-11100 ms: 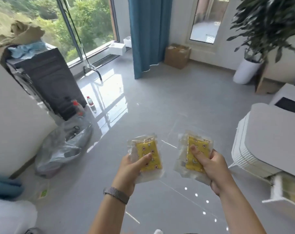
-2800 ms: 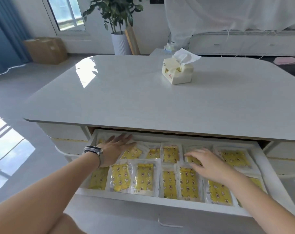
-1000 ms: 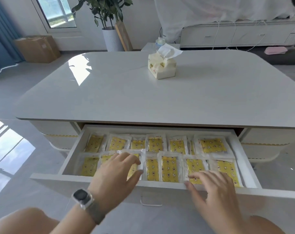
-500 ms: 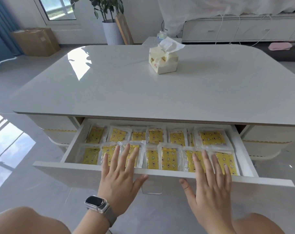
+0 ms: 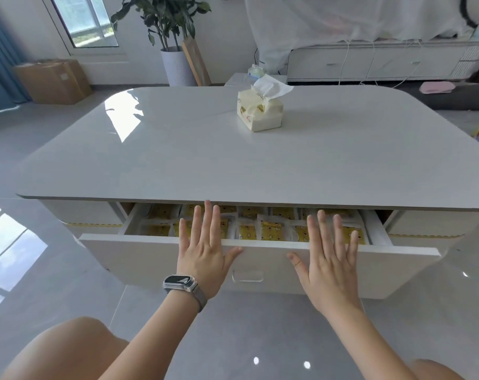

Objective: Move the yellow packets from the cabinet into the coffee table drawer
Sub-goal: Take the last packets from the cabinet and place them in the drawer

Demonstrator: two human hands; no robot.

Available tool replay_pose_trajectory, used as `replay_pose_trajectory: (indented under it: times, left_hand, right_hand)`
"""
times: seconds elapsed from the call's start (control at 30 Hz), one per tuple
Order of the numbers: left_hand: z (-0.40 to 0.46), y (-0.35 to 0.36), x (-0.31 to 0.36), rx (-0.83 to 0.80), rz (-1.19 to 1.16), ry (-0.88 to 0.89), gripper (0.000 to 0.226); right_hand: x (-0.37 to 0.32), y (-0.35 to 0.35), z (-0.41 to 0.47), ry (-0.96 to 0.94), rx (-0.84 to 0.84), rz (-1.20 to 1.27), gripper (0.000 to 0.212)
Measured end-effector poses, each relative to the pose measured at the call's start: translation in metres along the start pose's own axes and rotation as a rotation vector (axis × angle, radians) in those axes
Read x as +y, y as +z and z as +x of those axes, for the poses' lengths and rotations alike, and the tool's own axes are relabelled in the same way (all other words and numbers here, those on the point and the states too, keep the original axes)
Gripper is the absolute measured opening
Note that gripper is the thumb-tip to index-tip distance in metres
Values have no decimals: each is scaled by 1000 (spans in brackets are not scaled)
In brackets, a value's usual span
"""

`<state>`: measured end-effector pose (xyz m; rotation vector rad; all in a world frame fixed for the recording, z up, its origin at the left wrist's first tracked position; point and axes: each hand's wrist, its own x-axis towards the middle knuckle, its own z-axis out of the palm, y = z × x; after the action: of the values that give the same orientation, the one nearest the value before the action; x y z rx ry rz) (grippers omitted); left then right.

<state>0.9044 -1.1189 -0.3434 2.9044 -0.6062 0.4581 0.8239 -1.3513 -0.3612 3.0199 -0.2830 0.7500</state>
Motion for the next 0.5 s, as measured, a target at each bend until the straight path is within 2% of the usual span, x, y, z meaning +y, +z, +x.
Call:
replay_pose_trajectory:
  times: [0.2, 0.27, 0.37, 0.5]
  left_hand:
    - [33, 6, -2, 10, -106, -9, 95]
    - [44, 8, -5, 1, -150, -1, 93]
    - [51, 20, -6, 120, -124, 3, 87]
    - [55, 34, -3, 238, -110, -37, 89]
  right_hand:
    - [7, 16, 31, 20, 18, 4, 89]
    - [9, 21, 44, 40, 27, 22, 92]
    - [7, 27, 60, 57, 65, 28, 95]
    - [7, 37, 65, 47, 209, 1, 85]
